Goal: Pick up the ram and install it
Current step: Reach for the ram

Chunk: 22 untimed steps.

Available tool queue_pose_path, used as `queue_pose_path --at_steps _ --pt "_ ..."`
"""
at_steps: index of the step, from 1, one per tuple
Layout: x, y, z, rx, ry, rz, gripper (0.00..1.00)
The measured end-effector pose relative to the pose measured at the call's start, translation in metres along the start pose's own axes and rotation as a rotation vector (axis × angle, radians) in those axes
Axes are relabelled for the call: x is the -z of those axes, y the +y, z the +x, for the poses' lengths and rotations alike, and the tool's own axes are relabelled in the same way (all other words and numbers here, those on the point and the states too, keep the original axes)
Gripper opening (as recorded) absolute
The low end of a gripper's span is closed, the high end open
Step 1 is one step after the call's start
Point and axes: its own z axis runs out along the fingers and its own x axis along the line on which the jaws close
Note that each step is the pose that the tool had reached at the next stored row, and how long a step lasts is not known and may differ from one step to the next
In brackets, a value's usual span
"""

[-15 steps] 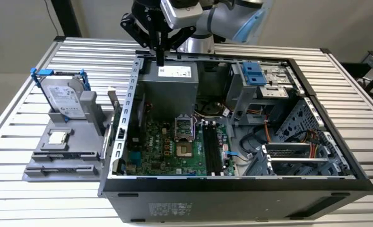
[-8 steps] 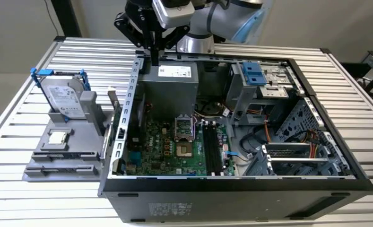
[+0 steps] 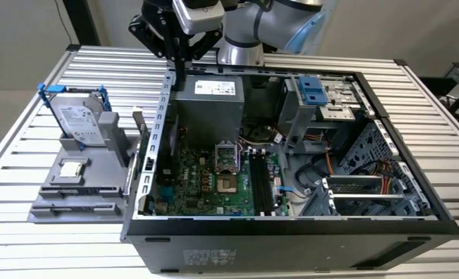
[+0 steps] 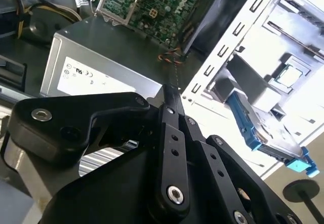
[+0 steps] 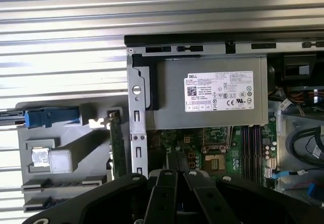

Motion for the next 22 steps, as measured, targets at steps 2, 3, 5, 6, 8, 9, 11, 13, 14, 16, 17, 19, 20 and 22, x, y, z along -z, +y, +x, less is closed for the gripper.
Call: queue_pose_path --at_steps 2,3,5,6,8,9,11,13,14,16,17,19,20,22 --pt "0.0002 -0.0002 0.0025 0.000 0.0000 0.0000 0.00" --pt "0.0002 -0.0003 0.0042 0.000 0.0000 0.0000 0.00" --pt "0.0004 -0.0005 0.0079 0.000 -0.0001 0.0000 0.00" --pt "0.0005 -0.0006 0.0097 0.000 -0.0002 0.0000 0.00" --pt "0.0006 -0.0009 0.0139 0.000 -0.0004 0.0000 0.00" --pt "0.0007 -0.0010 0.0161 0.000 -0.0006 -0.0001 0.00" --pt "0.0008 -0.0013 0.0207 0.000 -0.0007 0.0000 0.00" --pt "0.0009 -0.0015 0.0255 0.000 -0.0009 0.0000 0.00" --pt "0.0010 -0.0016 0.0282 0.000 -0.0009 0.0000 0.00" --pt "0.0011 -0.0018 0.0330 0.000 -0.0009 0.0000 0.00" --pt "0.0011 -0.0019 0.0356 0.000 -0.0010 -0.0001 0.00" --pt "0.0012 -0.0021 0.0404 0.000 -0.0009 -0.0001 0.00" --pt "0.0013 -0.0022 0.0429 0.000 -0.0009 0.0000 0.00" --pt "0.0014 -0.0025 0.0479 0.000 -0.0009 0.0000 0.00"
